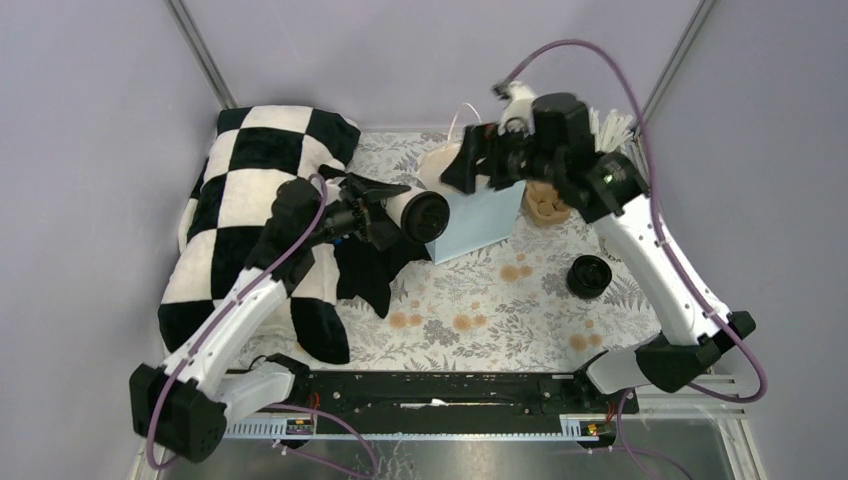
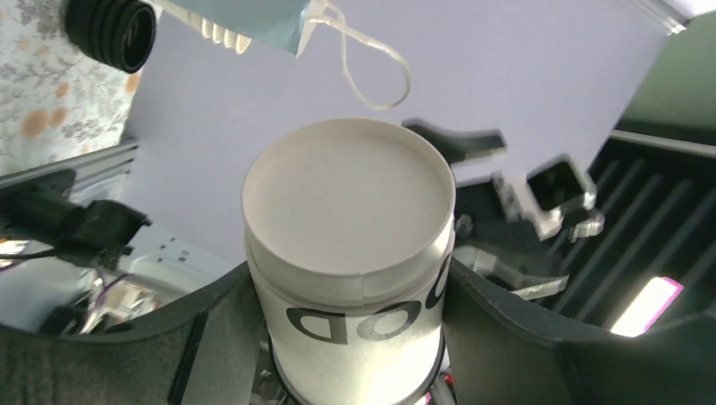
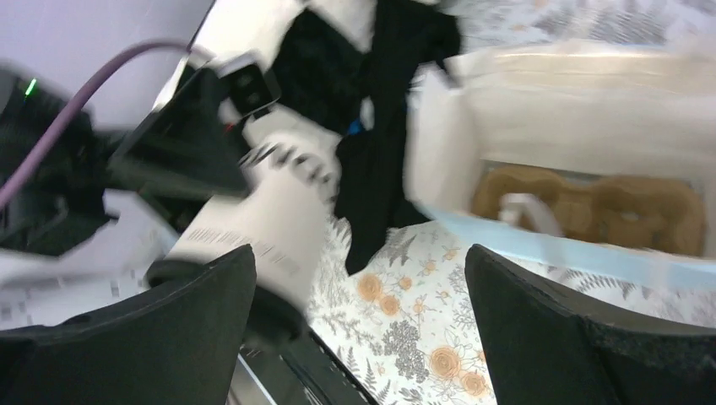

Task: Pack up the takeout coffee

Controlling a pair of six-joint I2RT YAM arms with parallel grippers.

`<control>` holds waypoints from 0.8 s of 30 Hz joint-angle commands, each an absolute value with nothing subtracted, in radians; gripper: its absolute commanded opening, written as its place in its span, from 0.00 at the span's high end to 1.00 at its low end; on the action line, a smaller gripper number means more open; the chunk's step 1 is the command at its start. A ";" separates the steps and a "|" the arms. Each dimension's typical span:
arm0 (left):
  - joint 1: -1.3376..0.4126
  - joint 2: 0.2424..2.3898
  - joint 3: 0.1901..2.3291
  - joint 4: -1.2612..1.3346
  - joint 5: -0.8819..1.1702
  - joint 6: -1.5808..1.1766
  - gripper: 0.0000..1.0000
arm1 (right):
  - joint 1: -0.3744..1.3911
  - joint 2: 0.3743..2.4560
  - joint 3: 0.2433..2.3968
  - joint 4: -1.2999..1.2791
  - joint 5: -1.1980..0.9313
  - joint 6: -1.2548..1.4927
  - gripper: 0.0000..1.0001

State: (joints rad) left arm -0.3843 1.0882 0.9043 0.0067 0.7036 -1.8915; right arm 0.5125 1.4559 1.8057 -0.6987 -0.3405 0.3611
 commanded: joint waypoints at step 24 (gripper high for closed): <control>-0.343 0.888 0.816 0.138 0.355 -2.316 0.47 | 1.080 1.376 1.787 -0.458 0.314 0.287 0.03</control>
